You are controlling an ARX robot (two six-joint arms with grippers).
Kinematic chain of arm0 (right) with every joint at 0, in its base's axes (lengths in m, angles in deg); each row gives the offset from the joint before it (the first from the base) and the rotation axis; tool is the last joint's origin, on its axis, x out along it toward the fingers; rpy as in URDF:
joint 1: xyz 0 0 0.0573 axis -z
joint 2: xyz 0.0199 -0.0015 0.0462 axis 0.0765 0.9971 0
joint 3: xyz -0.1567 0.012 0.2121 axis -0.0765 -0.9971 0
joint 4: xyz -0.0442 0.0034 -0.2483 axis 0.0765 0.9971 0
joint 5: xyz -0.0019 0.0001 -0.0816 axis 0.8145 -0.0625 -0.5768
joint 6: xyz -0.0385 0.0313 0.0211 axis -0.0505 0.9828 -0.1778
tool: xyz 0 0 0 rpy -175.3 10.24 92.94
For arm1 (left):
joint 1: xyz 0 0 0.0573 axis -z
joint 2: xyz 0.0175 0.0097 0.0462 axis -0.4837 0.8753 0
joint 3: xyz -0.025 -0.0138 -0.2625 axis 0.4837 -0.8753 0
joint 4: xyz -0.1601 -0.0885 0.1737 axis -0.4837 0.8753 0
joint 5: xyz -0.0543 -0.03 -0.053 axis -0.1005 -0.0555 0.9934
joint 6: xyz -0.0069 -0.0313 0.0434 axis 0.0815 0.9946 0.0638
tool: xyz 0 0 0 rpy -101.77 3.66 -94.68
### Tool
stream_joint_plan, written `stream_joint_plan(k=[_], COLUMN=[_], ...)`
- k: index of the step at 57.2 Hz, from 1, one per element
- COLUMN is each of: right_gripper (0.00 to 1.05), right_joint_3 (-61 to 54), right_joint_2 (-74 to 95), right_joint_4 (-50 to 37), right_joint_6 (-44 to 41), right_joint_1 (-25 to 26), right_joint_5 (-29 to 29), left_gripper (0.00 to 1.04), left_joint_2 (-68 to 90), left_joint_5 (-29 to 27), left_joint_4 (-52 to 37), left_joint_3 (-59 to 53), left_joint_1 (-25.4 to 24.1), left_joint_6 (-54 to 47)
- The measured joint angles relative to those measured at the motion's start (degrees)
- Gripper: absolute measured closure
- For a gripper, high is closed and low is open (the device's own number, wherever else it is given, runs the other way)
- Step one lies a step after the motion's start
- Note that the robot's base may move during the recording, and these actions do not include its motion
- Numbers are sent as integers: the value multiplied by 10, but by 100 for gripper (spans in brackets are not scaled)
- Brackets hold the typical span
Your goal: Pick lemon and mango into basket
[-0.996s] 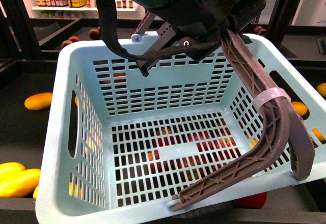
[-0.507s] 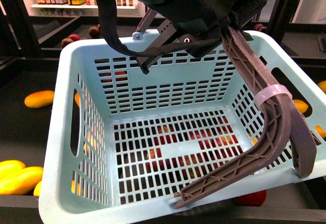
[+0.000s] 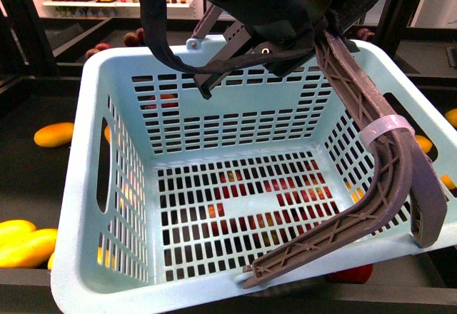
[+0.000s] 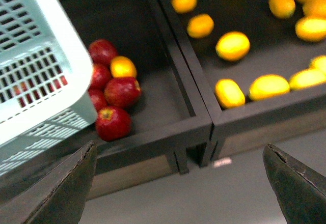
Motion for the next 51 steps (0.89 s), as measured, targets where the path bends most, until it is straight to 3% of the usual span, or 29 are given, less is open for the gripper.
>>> stream_joint_plan(k=[6, 14, 29, 51], right_gripper=[9, 9, 9, 9], right_joint_3=[80, 190, 361, 583], right_joint_2=[206, 428, 679, 879], right_joint_4=[-157, -241, -216, -118], right_joint_6=[-2, -19, -16, 108], right_joint_1=[63, 85, 96, 105], right_joint_5=[16, 8, -9, -13], left_gripper=[100, 100, 100, 100], left_joint_2=[0, 0, 0, 0], left_joint_5=[-1, -3, 0, -3], left_joint_4=[0, 0, 0, 0], left_joint_3=[0, 0, 0, 0], left_joint_1=[0, 0, 0, 0], left_joint_6=[0, 0, 0, 0])
